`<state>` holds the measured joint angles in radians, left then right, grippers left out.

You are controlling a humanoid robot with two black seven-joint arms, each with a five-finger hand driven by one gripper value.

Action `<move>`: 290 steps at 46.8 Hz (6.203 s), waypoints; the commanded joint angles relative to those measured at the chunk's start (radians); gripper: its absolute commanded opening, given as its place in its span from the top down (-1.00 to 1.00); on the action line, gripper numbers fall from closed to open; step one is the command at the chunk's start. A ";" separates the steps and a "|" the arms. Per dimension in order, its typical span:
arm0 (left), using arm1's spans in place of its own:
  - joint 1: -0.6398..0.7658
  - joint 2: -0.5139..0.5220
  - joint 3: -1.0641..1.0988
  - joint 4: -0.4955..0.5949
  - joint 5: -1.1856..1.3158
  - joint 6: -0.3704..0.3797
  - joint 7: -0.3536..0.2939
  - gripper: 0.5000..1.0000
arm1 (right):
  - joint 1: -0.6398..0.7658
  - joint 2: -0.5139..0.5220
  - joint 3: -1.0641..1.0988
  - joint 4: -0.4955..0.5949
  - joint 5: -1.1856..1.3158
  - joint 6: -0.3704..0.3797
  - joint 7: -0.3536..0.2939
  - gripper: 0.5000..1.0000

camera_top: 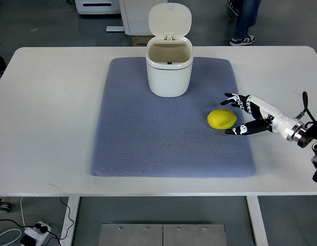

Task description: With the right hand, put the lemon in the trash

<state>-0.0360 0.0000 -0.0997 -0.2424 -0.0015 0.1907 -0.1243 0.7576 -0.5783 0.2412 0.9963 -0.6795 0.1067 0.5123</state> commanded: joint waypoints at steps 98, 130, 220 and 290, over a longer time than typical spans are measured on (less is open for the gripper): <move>0.001 0.000 0.000 0.000 0.000 0.000 0.000 -1.00 | 0.233 -0.071 -0.046 -0.015 0.067 -0.032 -0.051 0.99; -0.001 0.000 0.000 0.000 0.000 0.000 0.000 -1.00 | 0.729 0.023 -0.493 -0.051 0.239 -0.039 -0.187 1.00; 0.001 0.000 0.000 0.000 0.000 0.000 0.000 -1.00 | 0.759 0.403 -0.599 -0.328 0.327 -0.039 -0.290 -0.72; -0.001 0.000 0.000 0.000 0.000 0.000 0.000 -1.00 | 0.105 0.130 0.369 -0.202 0.344 -0.019 -0.279 -1.00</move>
<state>-0.0365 0.0000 -0.0997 -0.2425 -0.0015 0.1909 -0.1243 0.9038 -0.4586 0.5480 0.7934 -0.3344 0.0848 0.2336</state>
